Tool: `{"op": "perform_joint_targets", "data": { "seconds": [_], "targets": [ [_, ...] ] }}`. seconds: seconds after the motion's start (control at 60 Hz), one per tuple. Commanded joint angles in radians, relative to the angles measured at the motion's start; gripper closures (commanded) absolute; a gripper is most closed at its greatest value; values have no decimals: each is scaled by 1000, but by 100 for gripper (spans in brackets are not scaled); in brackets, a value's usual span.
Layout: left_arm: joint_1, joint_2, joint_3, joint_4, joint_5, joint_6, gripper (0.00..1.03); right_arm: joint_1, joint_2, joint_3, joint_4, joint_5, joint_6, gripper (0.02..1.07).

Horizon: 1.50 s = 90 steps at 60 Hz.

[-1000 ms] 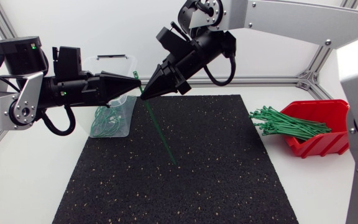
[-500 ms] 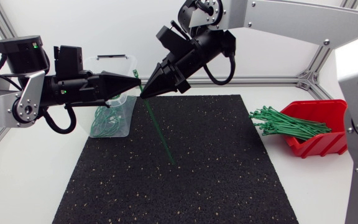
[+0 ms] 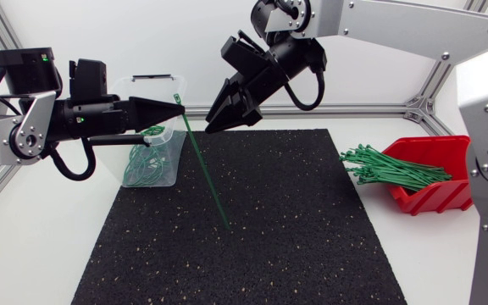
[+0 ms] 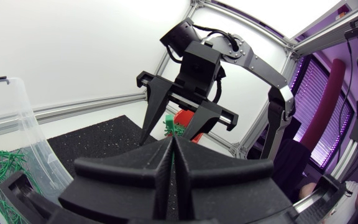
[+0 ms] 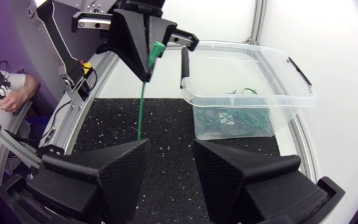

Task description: Take a green cable tie from the red box, thread the tail through the head to close it, then place it in the transparent bin on the left.

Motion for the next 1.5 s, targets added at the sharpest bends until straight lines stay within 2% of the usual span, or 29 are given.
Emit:
{"op": "perform_joint_targets", "data": {
  "seconds": [0.0, 0.067, 0.083, 0.117, 0.183, 0.333, 0.483, 0.583, 0.65, 0.833, 0.917, 1.117, 1.2, 1.333, 1.417, 1.483],
  "targets": [
    [1, -28, 48, -64, -15, 59, 100, -5, -12, -65, 47, 48, 22, 45],
    [-19, -42, 80, -202, -79, 168, 100, -5, -35, -116, 92, 97, 28, 37],
    [-31, -43, 97, -265, -105, 212, 100, -5, -44, -133, 107, 112, 29, 34],
    [-42, -43, 107, -301, -134, 237, 100, -4, -58, -160, 135, 134, 37, 32],
    [-49, -43, 117, -326, -150, 241, 100, -4, -86, -209, 176, 160, 45, 27],
    [-80, -39, 167, -447, -249, 275, 100, -1, -159, -337, 278, 244, 60, 27],
    [-89, -31, 224, -568, -254, 313, 100, 5, -224, -455, 356, 327, 68, 27],
    [-94, -34, 238, -585, -252, 316, 100, 12, -262, -527, 408, 387, 89, 27],
    [-111, -28, 269, -636, -249, 330, 100, 21, -296, -594, 477, 456, 111, 27],
    [-115, 34, 345, -699, -202, 329, 100, 74, -388, -756, 561, 591, 140, 28],
    [-117, 47, 371, -722, -176, 327, 100, 81, -419, -803, 578, 604, 137, 29],
    [-145, 58, 387, -736, -174, 338, 100, 82, -472, -884, 627, 632, 128, 29],
    [-151, 61, 399, -748, -162, 339, 101, 99, -508, -955, 707, 692, 94, 29],
    [-151, 80, 427, -785, -153, 347, 101, 145, -554, -1030, 749, 782, 60, 29],
    [-163, 80, 422, -788, -153, 349, 101, 160, -580, -1070, 798, 807, 60, 29],
    [-164, 86, 427, -792, -153, 347, 100, 163, -584, -1062, 756, 807, 85, 26]
  ]
}}
